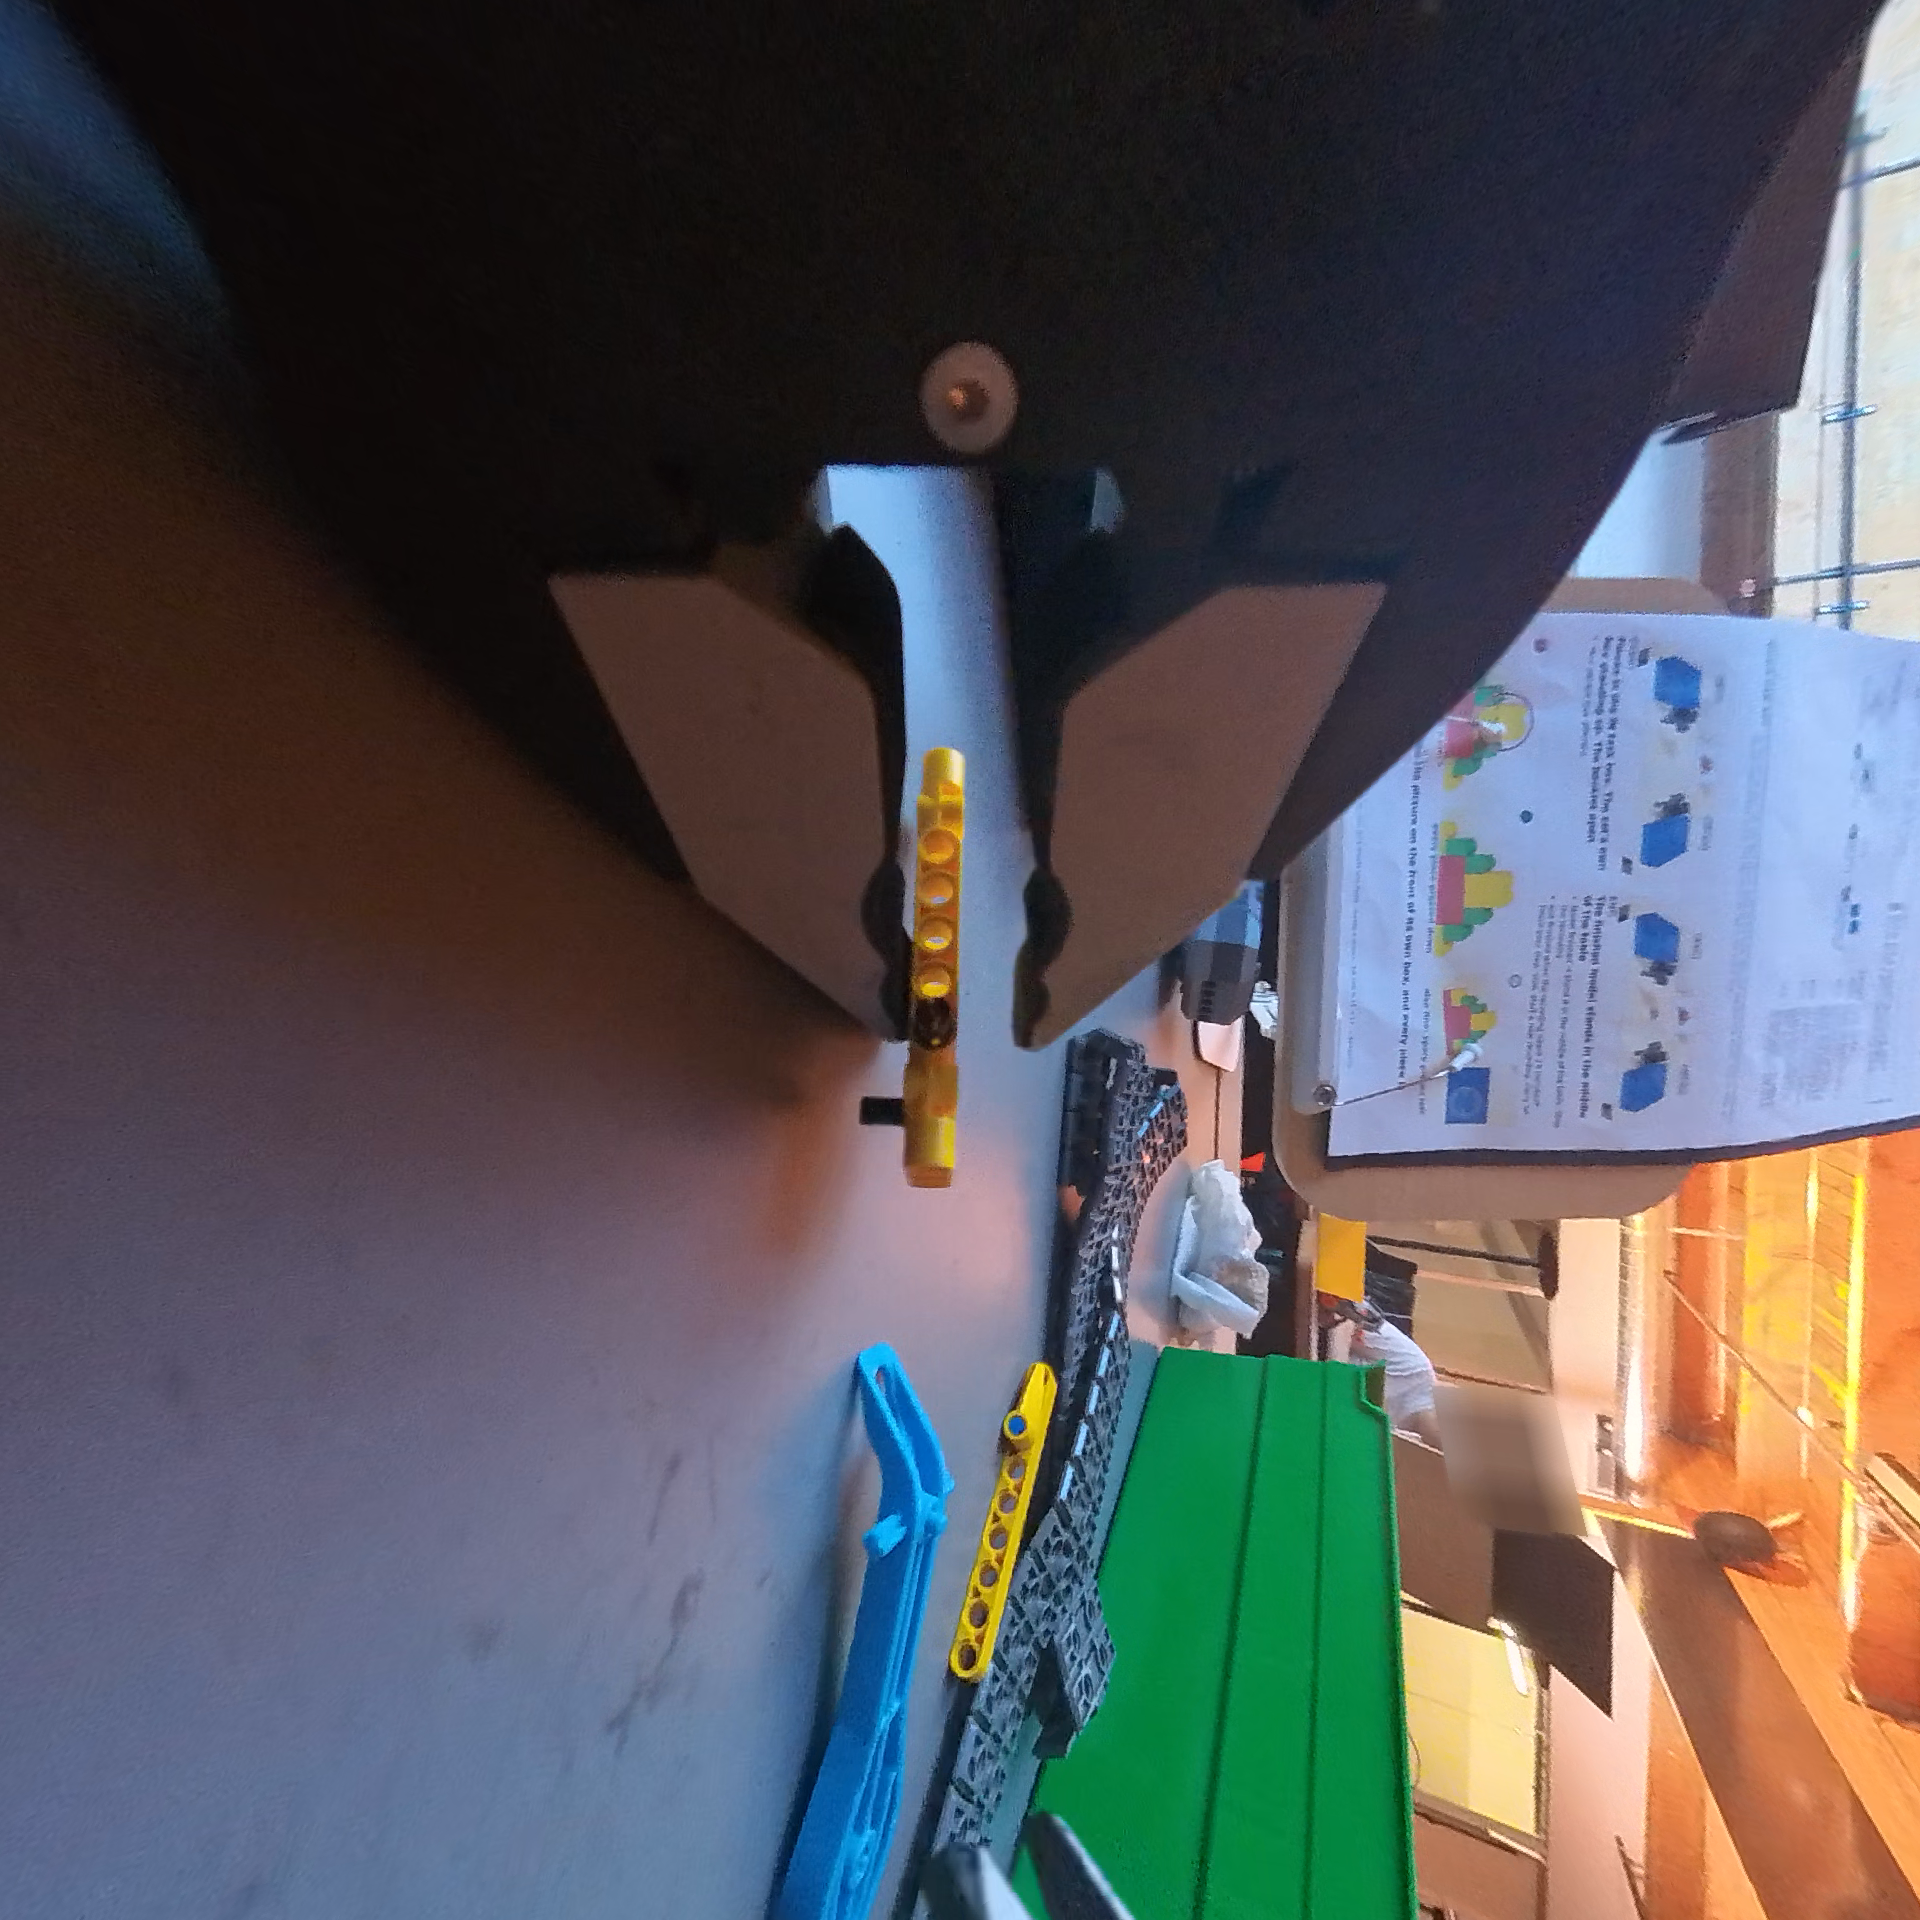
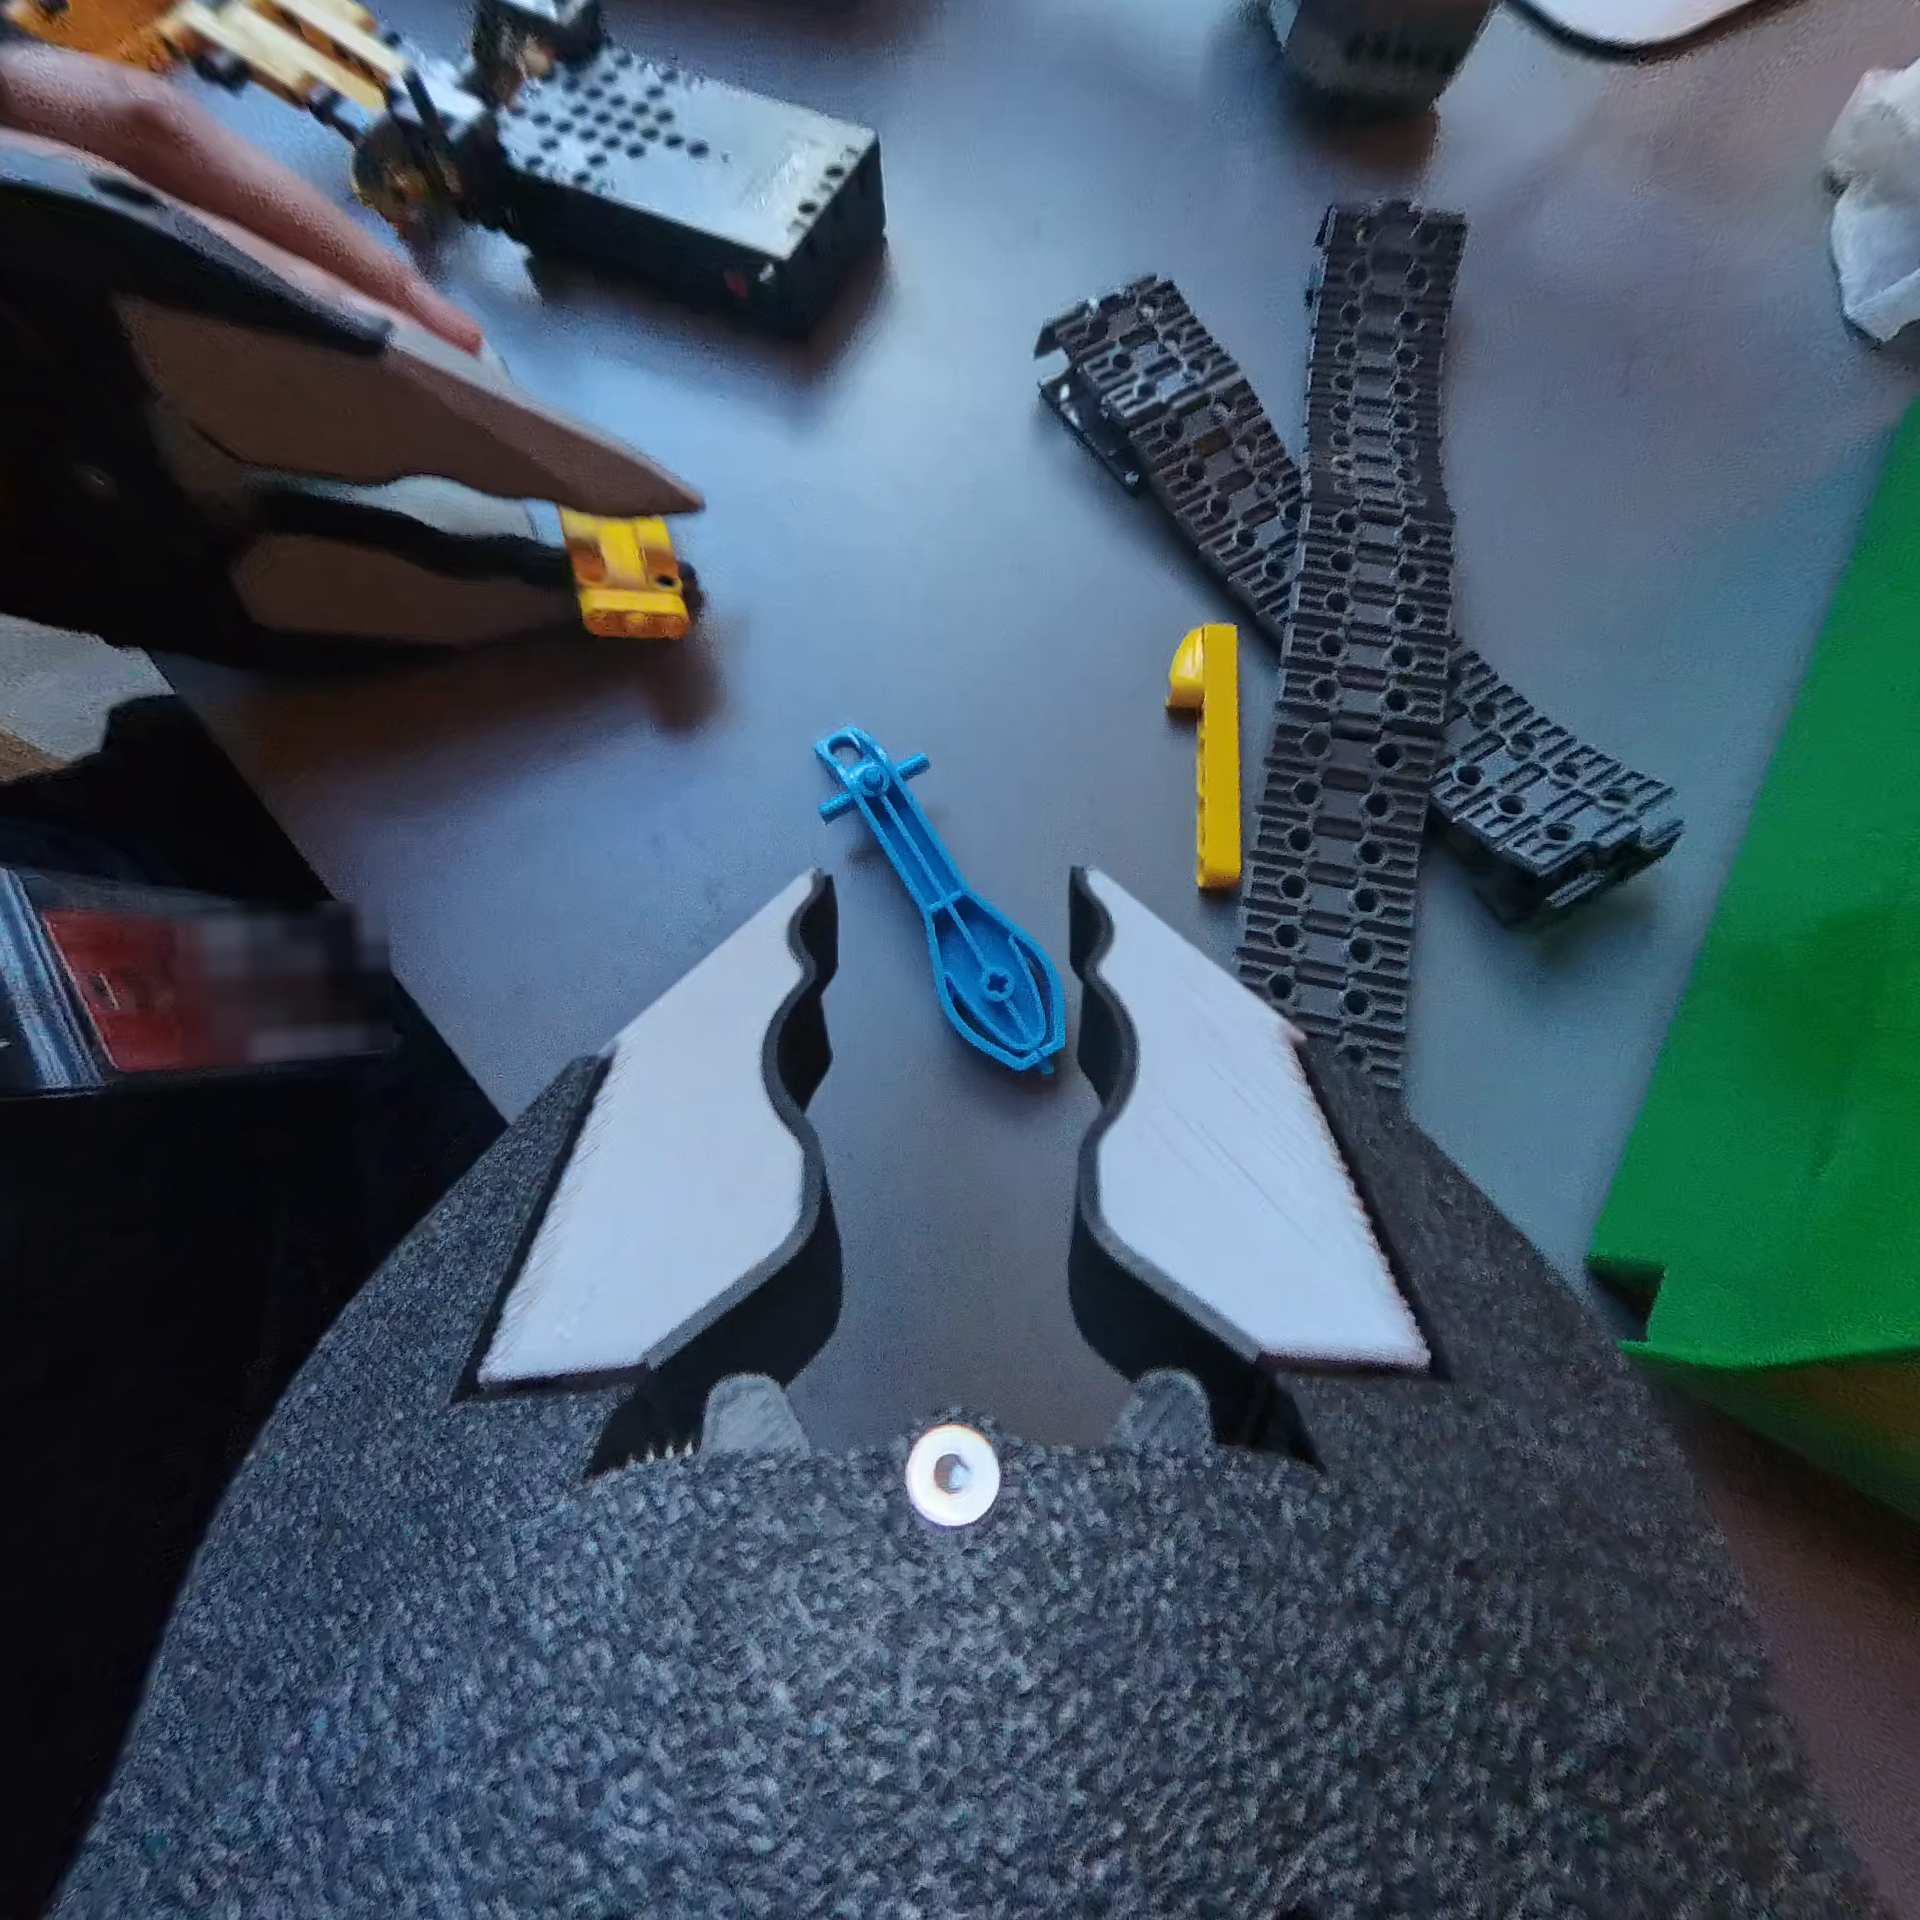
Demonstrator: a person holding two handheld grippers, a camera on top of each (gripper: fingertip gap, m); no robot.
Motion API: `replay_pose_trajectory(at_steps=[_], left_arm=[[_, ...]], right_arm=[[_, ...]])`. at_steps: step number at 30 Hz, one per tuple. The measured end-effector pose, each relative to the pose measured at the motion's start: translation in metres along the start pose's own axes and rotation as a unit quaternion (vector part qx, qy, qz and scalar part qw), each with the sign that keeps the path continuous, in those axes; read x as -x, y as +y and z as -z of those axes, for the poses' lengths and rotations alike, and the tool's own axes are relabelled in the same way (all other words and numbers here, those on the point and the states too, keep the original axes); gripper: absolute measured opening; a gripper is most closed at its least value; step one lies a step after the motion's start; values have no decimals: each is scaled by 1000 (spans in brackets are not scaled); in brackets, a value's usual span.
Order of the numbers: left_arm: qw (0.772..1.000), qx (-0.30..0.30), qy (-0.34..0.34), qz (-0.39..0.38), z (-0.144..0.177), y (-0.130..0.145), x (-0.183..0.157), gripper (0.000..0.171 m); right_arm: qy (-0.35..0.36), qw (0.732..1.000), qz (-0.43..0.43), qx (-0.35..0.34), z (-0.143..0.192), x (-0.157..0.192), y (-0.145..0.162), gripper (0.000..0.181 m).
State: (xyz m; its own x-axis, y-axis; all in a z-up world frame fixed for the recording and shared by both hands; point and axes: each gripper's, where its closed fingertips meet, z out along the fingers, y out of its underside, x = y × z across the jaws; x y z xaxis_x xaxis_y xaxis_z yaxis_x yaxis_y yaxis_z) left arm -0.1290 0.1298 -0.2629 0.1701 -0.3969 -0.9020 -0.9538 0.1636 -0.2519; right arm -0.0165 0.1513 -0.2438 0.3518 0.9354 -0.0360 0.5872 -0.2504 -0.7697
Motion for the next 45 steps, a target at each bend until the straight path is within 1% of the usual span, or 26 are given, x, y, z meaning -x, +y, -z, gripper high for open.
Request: replay_pose_trajectory(at_steps=[2, 5, 7, 9, 10, 12, 15, 17, 19, 20, 21, 22, 23, 24, 26, 27, 29, 30, 31, 33, 36, 38, 42, 45], left_arm=[[1000, -2, -5, -4, 2, 3, 2, 20], [1000, 0, -6, 15, 5, 11, 4, 23], [999, 1, 2, 49, 7, 14, 6, 29], [996, 10, 30, 79, 11, 13, 2, 26], [996, 9, 40, 85, 14, 10, 1, 30], [994, 0, 56, 99, 19, 1, 0, 38], [988, 2, 80, 130, 24, -7, -1, 51], [984, -5, 108, 145, 30, -12, -3, 61], [975, -25, 151, 162, 39, -18, -6, 73], [970, -34, 171, 169, 43, -18, -7, 75], [966, -38, 192, 171, 46, -16, -9, 75], [962, -38, 207, 171, 47, -12, -11, 76], [962, -33, 211, 173, 46, -5, -9, 76], [962, -26, 205, 177, 43, 3, -6, 76], [961, -12, 200, 191, 38, 17, -1, 73], [959, -10, 202, 198, 37, 21, 0, 72], [955, -13, 210, 208, 35, 24, 0, 71], [954, -13, 212, 213, 35, 25, -1, 69], [952, -14, 214, 218, 34, 25, -1, 67], [952, -16, 214, 219, 33, 26, -2, 63], [953, -18, 214, 215, 33, 26, -2, 59], [953, -18, 215, 213, 33, 26, -3, 56], [952, -20, 215, 214, 32, 25, -4, 51], [949, -28, 220, 225, 32, 24, -6, 45]], right_arm=[[0, 1000, 1, 1, 2, 0, 3, 40], [16, 1000, -2, -11, 15, -7, 5, 39], [-4, 999, -16, -37, 24, -3, 2, 39], [-42, 997, -17, -58, 28, 9, -1, 40], [-53, 997, -11, -57, 26, 12, 1, 40], [-52, 998, -3, -39, 16, 12, 6, 40], [-68, 997, 7, -25, -1, 14, 3, 41], [-65, 998, 18, -4, -14, 11, 5, 41], [-65, 997, 32, 17, -23, 10, 8, 41], [-68, 997, 41, 26, -26, 12, 10, 38], [-70, 996, 50, 36, -29, 14, 13, 31], [-70, 995, 59, 43, -31, 17, 14, 20], [-65, 994, 72, 41, -31, 20, 13, 11], [-50, 994, 92, 31, -30, 21, 9, 9], [-2, 987, 163, -10, -26, 26, -5, 8], [32, 976, 211, -32, -21, 29, -12, 8], [100, 946, 301, -61, -14, 37, -25, 9], [119, 936, 326, -66, -13, 41, -29, 9], [120, 933, 333, -64, -14, 47, -29, 9], [91, 943, 317, -51, -21, 58, -24, 9], [96, 955, 278, -33, -33, 55, -18, 9], [87, 963, 252, -26, -40, 56, -15, 9], [82, 969, 232, -19, -43, 55, -13, 9], [62, 987, 147, 7, -41, 44, -6, 9]])
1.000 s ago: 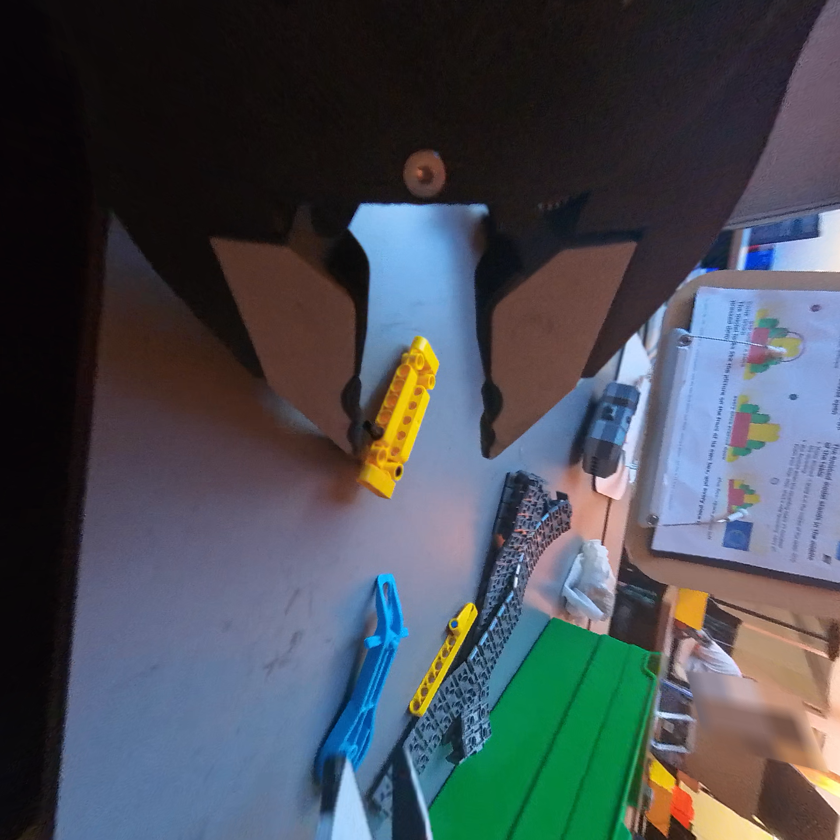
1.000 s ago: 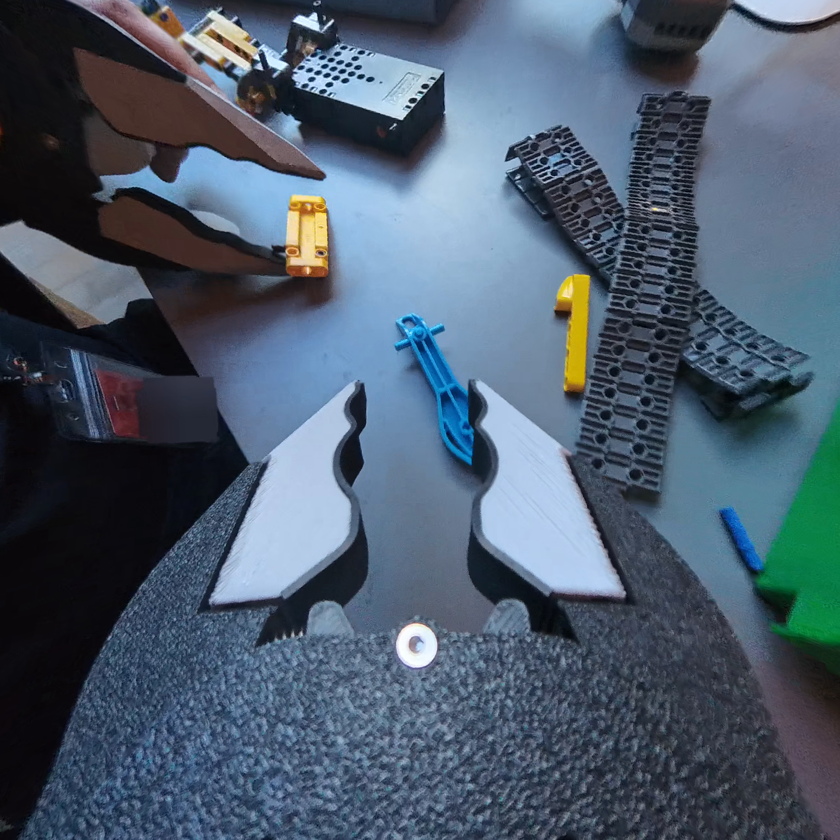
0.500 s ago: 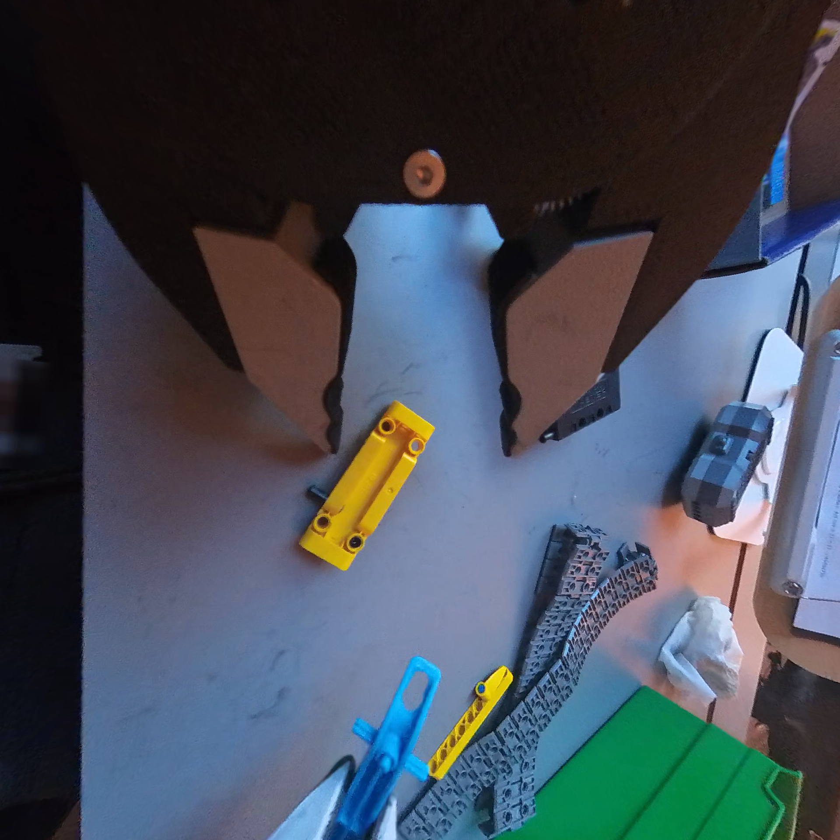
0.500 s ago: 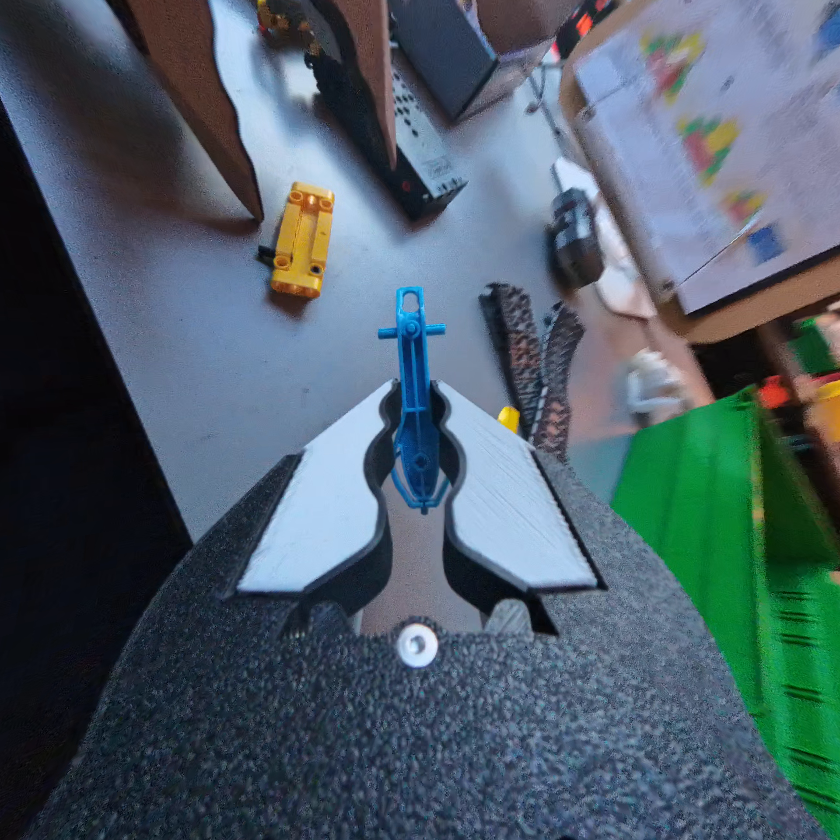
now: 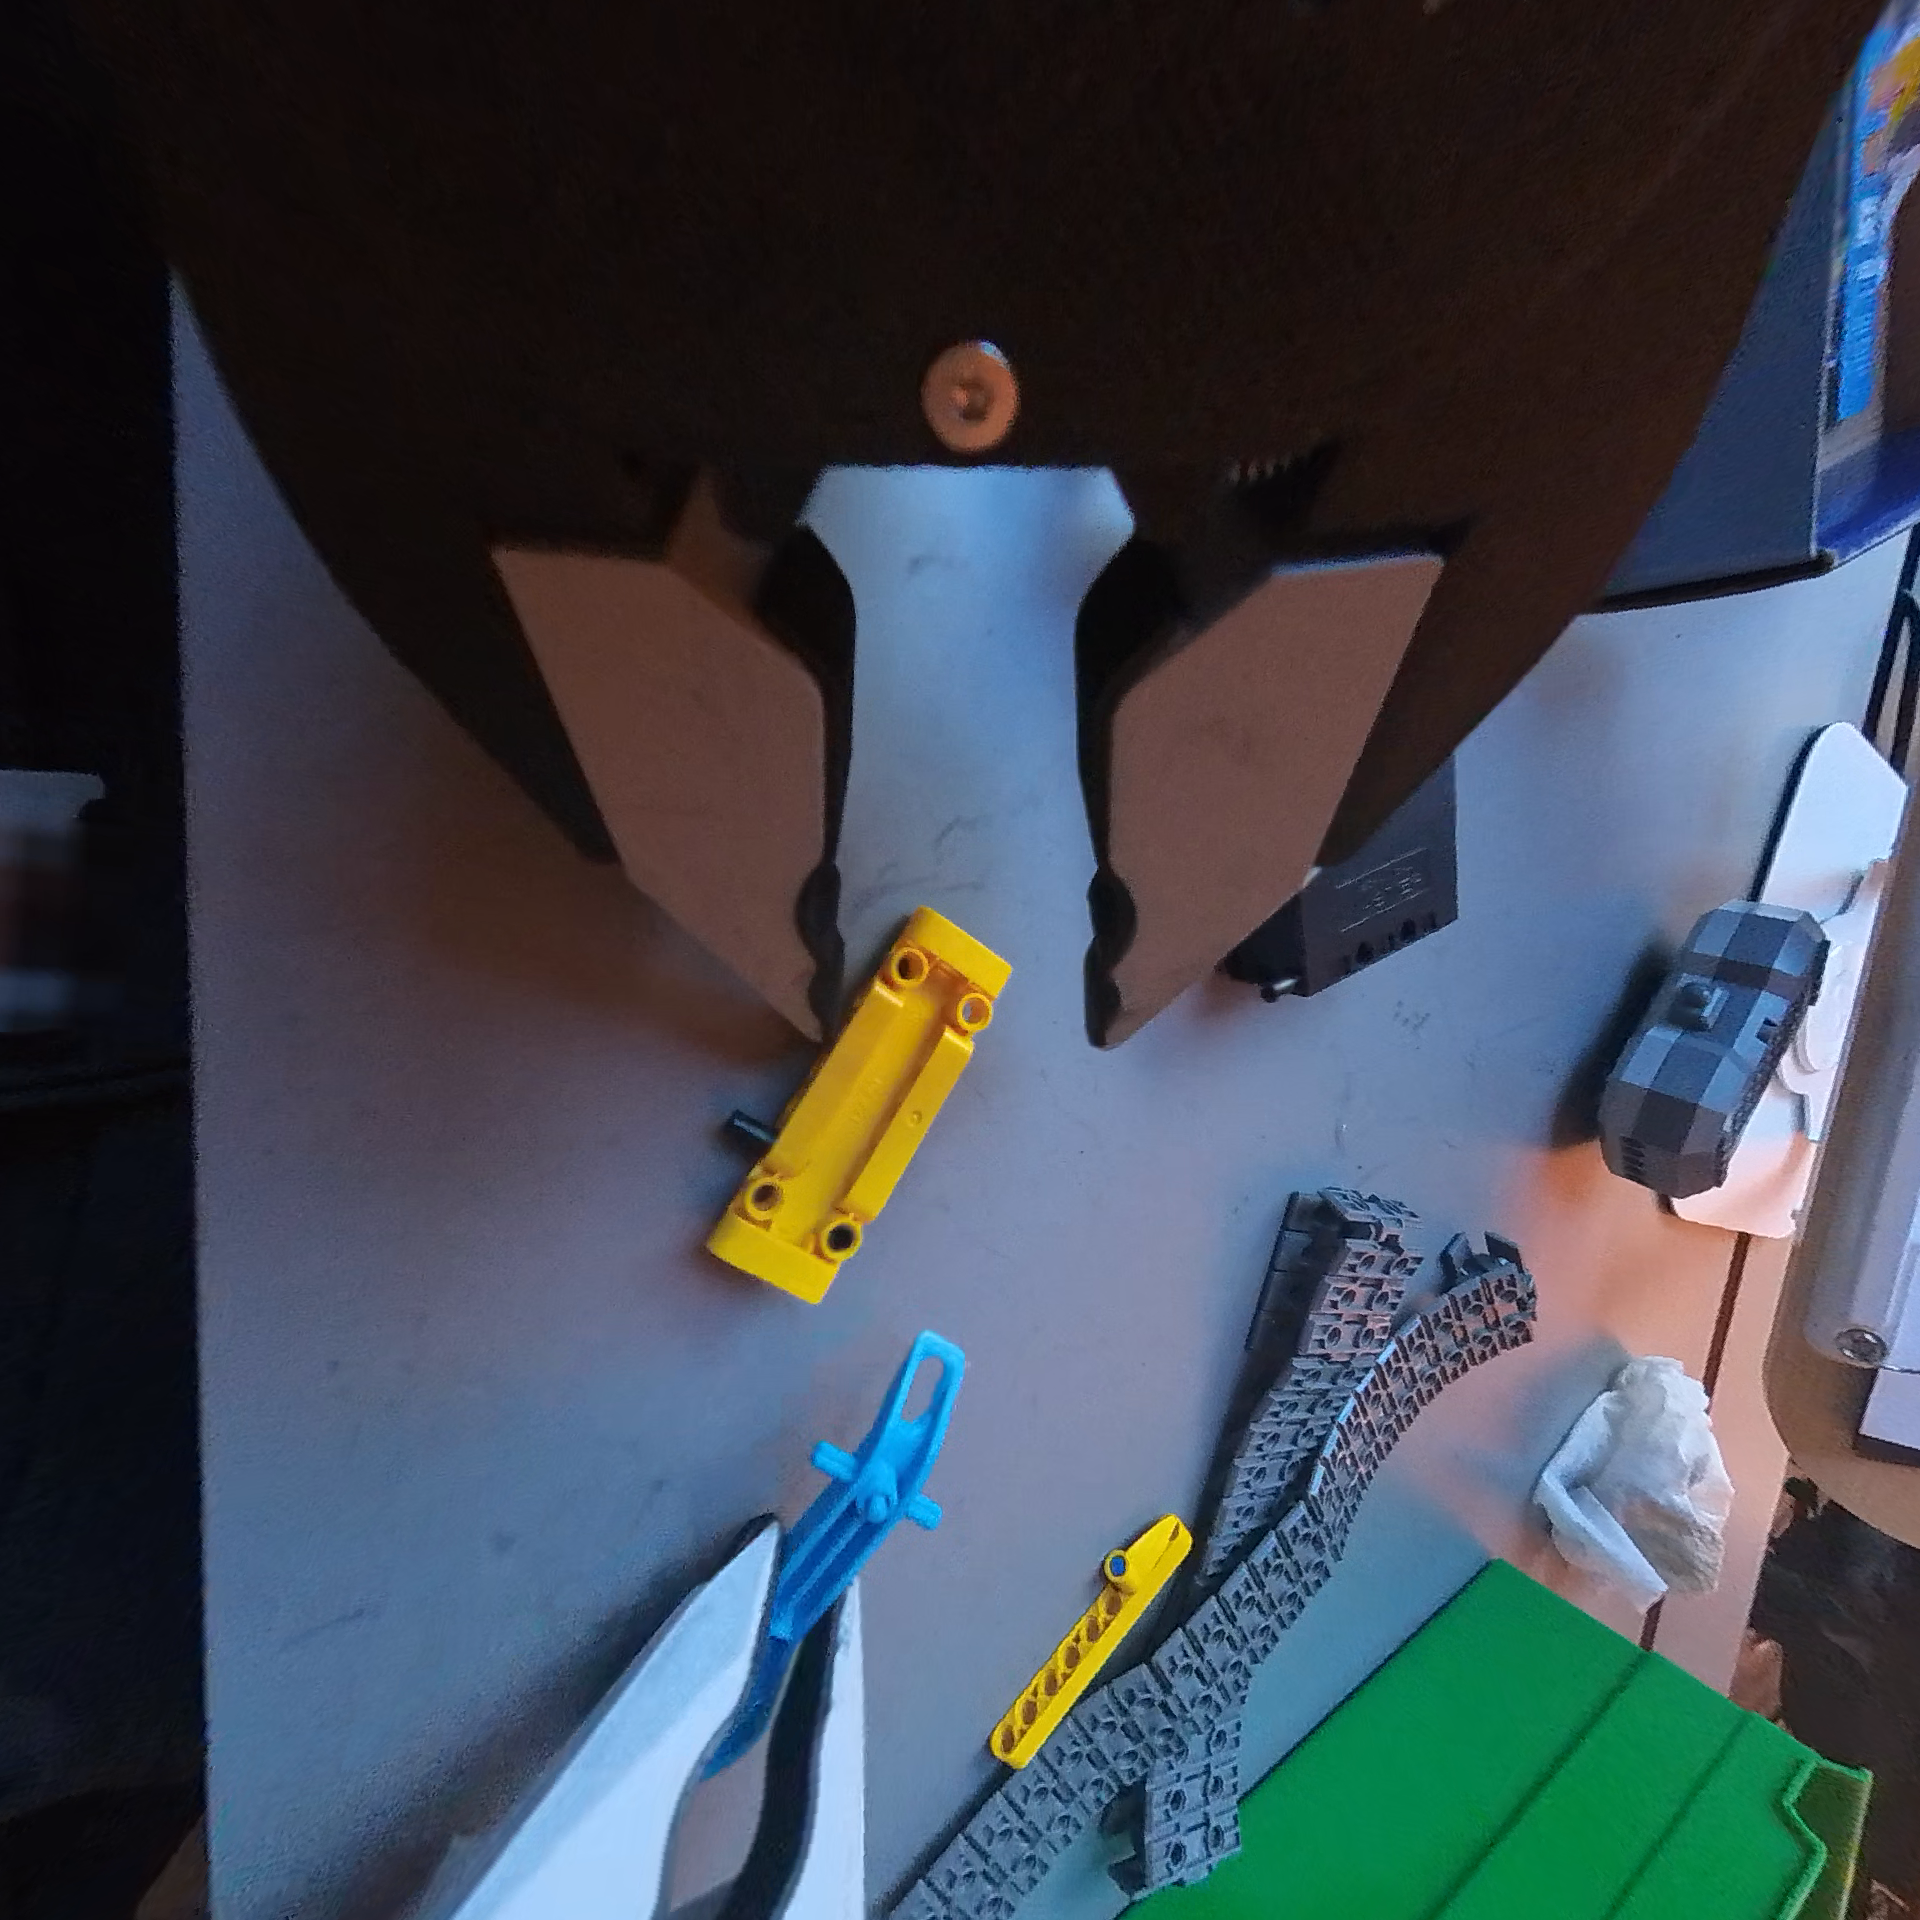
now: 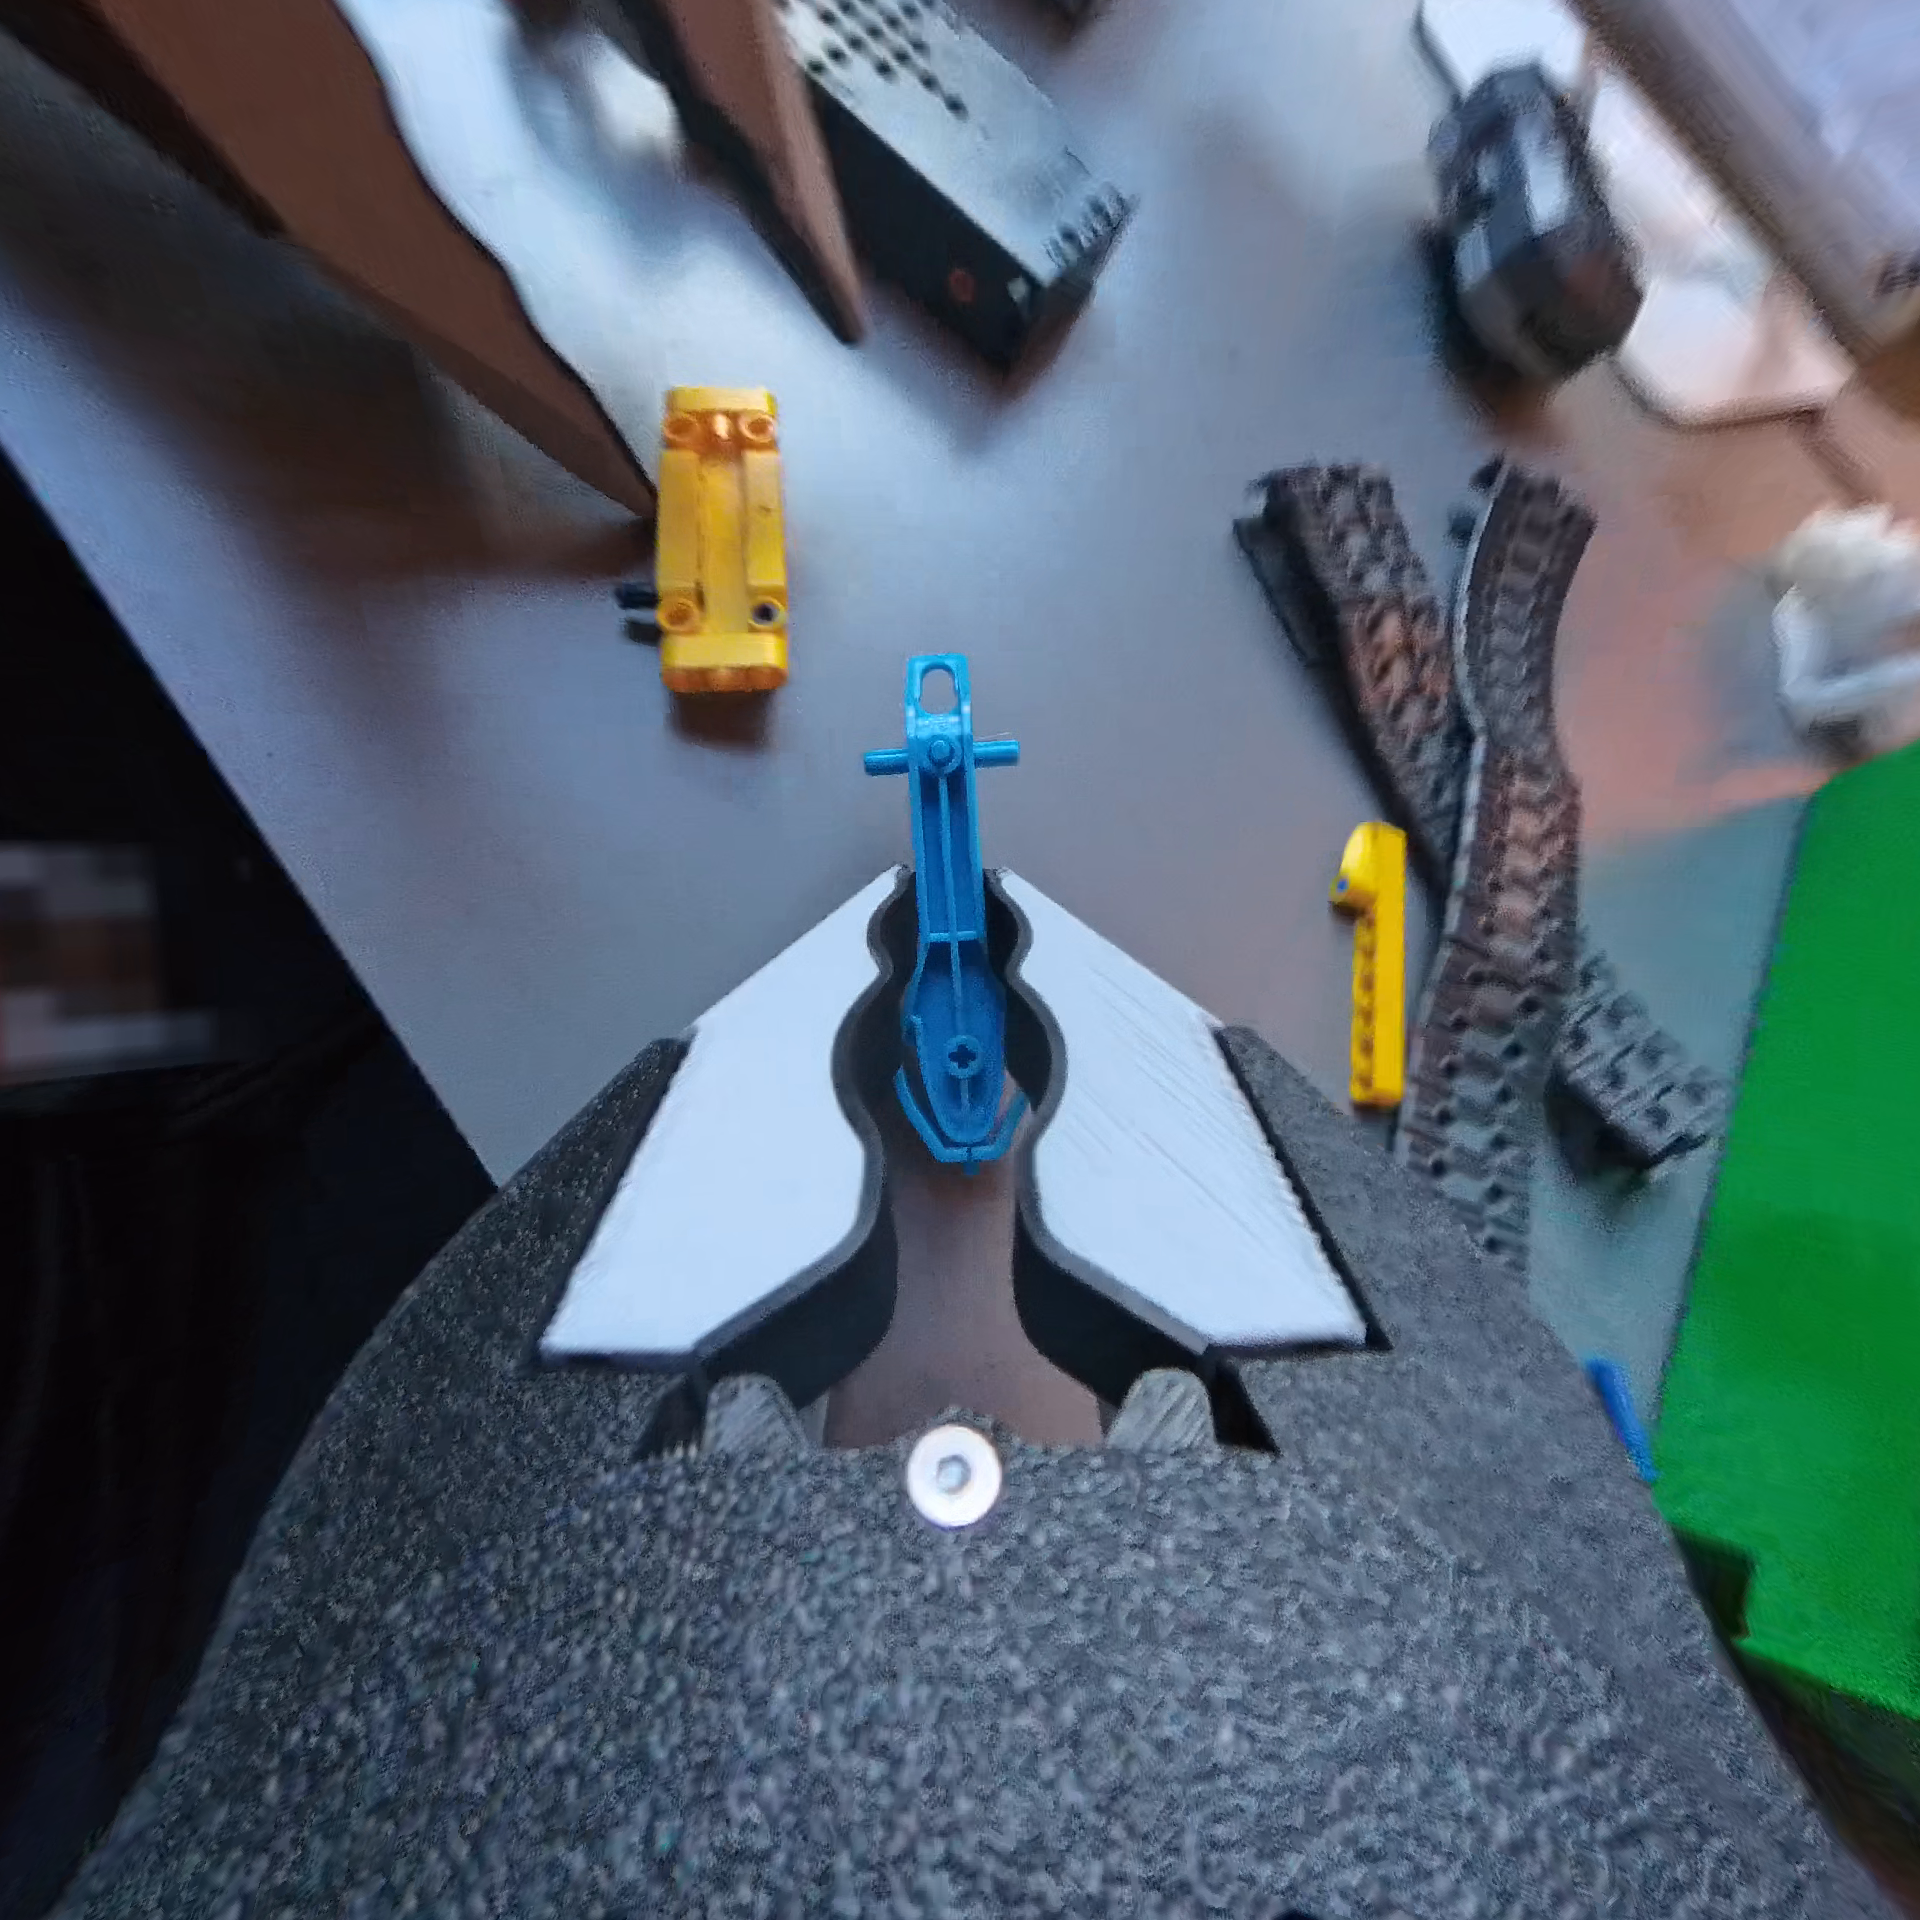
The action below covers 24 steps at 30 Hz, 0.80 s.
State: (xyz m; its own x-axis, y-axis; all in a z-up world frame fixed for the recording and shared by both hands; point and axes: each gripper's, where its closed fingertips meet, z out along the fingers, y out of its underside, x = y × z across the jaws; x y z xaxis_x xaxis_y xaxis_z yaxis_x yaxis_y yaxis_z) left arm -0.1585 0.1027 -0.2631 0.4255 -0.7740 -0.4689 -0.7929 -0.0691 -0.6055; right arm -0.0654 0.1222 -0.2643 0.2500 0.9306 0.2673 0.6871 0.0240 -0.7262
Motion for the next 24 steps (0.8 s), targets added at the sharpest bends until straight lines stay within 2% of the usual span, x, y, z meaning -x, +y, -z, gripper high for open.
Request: replay_pose_trajectory(at_steps=[2, 5, 10, 13, 15, 17, 21, 24], left_arm=[[1000, -4, 3, 8, -1, 0, -1, 42], [1000, -5, 2, 12, -2, 0, 0, 42], [1000, -11, 5, 17, -2, 0, -3, 37], [1000, -13, 10, 23, -3, -1, -4, 33], [1000, -14, 10, 25, -4, -2, -4, 31], [999, -15, 8, 29, -4, -1, -4, 31], [998, -25, 7, 50, -4, -1, -4, 31], [997, -23, 2, 71, -4, 1, 2, 42]], right_arm=[[-21, 999, -48, 15, 0, -3, 8, 13], [-29, 997, -68, 11, 9, -9, 15, 24], [30, 990, -133, -15, 58, -71, 38, 23], [93, 988, -112, 50, 74, -106, 63, 25], [119, 983, -92, 105, 72, -117, 77, 25], [118, 982, -89, 119, 66, -116, 77, 23], [126, 988, -90, 4, 79, -114, 40, 5], [160, 975, -137, -69, 111, -137, 33, 7]])
